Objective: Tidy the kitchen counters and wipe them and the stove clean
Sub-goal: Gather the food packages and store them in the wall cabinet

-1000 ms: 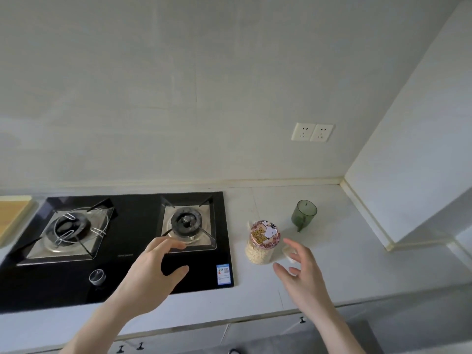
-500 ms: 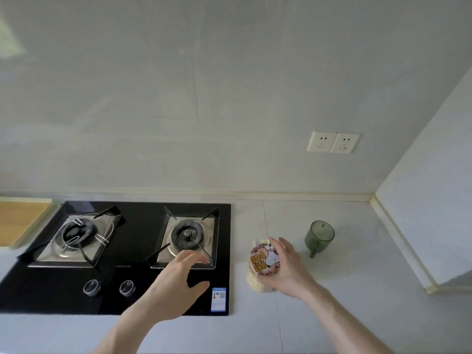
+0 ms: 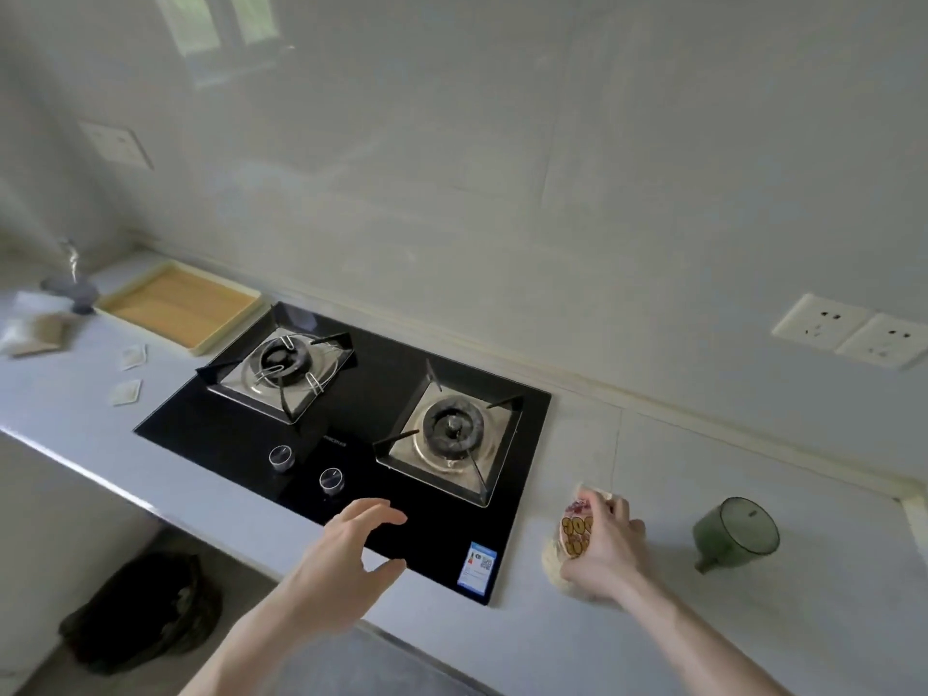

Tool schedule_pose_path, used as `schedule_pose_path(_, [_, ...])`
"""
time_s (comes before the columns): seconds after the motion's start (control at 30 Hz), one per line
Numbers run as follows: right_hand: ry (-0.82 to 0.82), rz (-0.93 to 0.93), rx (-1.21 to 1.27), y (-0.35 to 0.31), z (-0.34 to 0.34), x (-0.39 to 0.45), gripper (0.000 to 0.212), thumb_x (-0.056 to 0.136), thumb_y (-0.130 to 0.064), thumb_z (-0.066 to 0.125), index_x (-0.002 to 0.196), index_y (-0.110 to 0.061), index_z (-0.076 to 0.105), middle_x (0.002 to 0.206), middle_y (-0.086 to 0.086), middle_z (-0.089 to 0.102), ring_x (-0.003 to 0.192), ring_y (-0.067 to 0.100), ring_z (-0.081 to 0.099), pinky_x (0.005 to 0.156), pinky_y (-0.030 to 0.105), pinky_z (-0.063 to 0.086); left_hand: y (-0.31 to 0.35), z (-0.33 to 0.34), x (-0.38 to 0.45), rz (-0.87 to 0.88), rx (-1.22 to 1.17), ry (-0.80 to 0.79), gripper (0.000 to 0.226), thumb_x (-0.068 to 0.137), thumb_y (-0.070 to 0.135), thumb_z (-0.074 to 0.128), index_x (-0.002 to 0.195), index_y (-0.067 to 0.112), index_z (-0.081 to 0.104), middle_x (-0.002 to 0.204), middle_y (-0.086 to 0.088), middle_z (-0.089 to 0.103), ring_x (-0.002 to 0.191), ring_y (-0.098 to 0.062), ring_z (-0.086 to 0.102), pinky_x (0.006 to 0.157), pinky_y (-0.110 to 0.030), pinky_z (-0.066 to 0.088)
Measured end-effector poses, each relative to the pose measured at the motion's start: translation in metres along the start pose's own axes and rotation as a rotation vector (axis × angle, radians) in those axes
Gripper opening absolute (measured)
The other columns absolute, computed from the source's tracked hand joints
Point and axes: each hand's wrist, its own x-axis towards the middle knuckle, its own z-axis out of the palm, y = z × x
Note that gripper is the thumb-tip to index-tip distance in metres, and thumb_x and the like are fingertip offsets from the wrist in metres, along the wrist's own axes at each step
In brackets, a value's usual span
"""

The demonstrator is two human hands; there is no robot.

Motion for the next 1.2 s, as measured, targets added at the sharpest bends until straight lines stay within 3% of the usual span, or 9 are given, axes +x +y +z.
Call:
schedule_pose_path(0.13, [-0.001, 0.032, 0.040, -0.005, -0.006, -0.001, 0.093, 0.053, -0.040, 0.075, 0.135, -0.042, 0.033, 0.126, -0.005, 0.034, 0.108, 0.023, 0.043, 0.088, 0.038, 0.053, -0.016, -0.008, -0.009, -0.020, -0.029, 0.017, 0.041, 0.095, 0.041, 0.065, 0.133, 0.048, 0.050, 0.147, 0.031, 0.033, 0.118, 0.003, 0.051, 0.095, -0.014, 0.041])
schedule_pose_path(0.2, [-0.004, 0.017, 0.055, -0.013, -0.012, -0.006, 0.099, 0.047, -0.040, 0.078, 0.136, -0.042, 0.034, 0.123, -0.007, 0.036, 0.109, 0.021, 0.043, 0.085, 0.036, 0.052, -0.021, -0.014, -0.012, -0.023, -0.036, 0.023, 0.041, 0.095, 0.042, 0.064, 0.132, 0.050, 0.050, 0.148, 0.031, 0.033, 0.114, 0.003, 0.053, 0.093, -0.014, 0.042])
schedule_pose_path(0.37, [0.028, -0.184, 0.102, -0.069, -0.024, -0.035, 0.100, 0.045, -0.047, 0.084, 0.134, -0.046, 0.037, 0.116, -0.012, 0.041, 0.106, 0.015, 0.049, 0.079, 0.031, 0.048, -0.040, -0.040, -0.032, -0.028, -0.047, 0.074, 0.042, 0.097, 0.041, 0.063, 0.135, 0.050, 0.048, 0.150, 0.031, 0.031, 0.123, -0.002, 0.047, 0.100, -0.019, 0.038])
schedule_pose_path(0.53, [0.001, -0.426, 0.206, -0.162, -0.021, -0.070, 0.102, 0.050, -0.049, 0.090, 0.135, -0.053, 0.033, 0.123, -0.017, 0.038, 0.111, 0.009, 0.051, 0.077, 0.021, 0.048, -0.078, -0.082, -0.071, -0.044, -0.065, 0.170, 0.051, 0.096, 0.043, 0.062, 0.141, 0.050, 0.041, 0.149, 0.032, 0.033, 0.129, 0.000, 0.049, 0.107, -0.019, 0.038])
schedule_pose_path(0.67, [-0.016, -0.589, 0.222, -0.248, -0.003, -0.099, 0.103, 0.049, -0.052, 0.089, 0.136, -0.054, 0.034, 0.127, -0.022, 0.036, 0.115, 0.005, 0.048, 0.087, 0.029, 0.054, -0.121, -0.122, -0.114, -0.081, -0.065, 0.274, 0.053, 0.096, 0.043, 0.063, 0.144, 0.046, 0.041, 0.150, 0.031, 0.034, 0.128, 0.002, 0.048, 0.114, -0.022, 0.037])
schedule_pose_path(0.77, [-0.041, -0.680, 0.225, -0.305, 0.016, -0.120, 0.099, 0.051, -0.051, 0.089, 0.135, -0.054, 0.035, 0.124, -0.024, 0.038, 0.110, 0.002, 0.050, 0.077, 0.015, 0.048, -0.163, -0.145, -0.148, -0.112, -0.051, 0.364, 0.053, 0.095, 0.045, 0.063, 0.143, 0.046, 0.042, 0.150, 0.034, 0.034, 0.137, 0.005, 0.039, 0.116, -0.022, 0.035])
schedule_pose_path(0.87, [-0.086, -0.758, 0.244, -0.353, 0.039, -0.135, 0.100, 0.052, -0.052, 0.088, 0.137, -0.053, 0.035, 0.121, -0.026, 0.038, 0.107, 0.001, 0.053, 0.069, 0.015, 0.051, -0.200, -0.163, -0.178, -0.135, -0.069, 0.434, 0.051, 0.093, 0.042, 0.064, 0.141, 0.047, 0.045, 0.147, 0.036, 0.035, 0.136, 0.008, 0.039, 0.115, -0.022, 0.037])
schedule_pose_path(1.03, [-0.165, -0.863, 0.241, -0.422, 0.075, -0.154, 0.101, 0.049, -0.053, 0.086, 0.136, -0.054, 0.035, 0.121, -0.026, 0.038, 0.109, 0.003, 0.054, 0.084, 0.028, 0.060, -0.244, -0.190, -0.222, -0.202, -0.085, 0.520, 0.048, 0.092, 0.039, 0.066, 0.137, 0.047, 0.049, 0.143, 0.036, 0.037, 0.132, 0.008, 0.042, 0.113, -0.018, 0.036])
schedule_pose_path(1.2, [-0.188, -0.956, 0.182, -0.488, 0.097, -0.158, 0.099, 0.050, -0.052, 0.086, 0.136, -0.052, 0.036, 0.120, -0.025, 0.039, 0.112, 0.002, 0.053, 0.089, 0.026, 0.057, -0.284, -0.218, -0.249, -0.264, -0.105, 0.610, 0.049, 0.093, 0.036, 0.067, 0.137, 0.045, 0.048, 0.141, 0.039, 0.037, 0.129, 0.012, 0.042, 0.105, -0.010, 0.033])
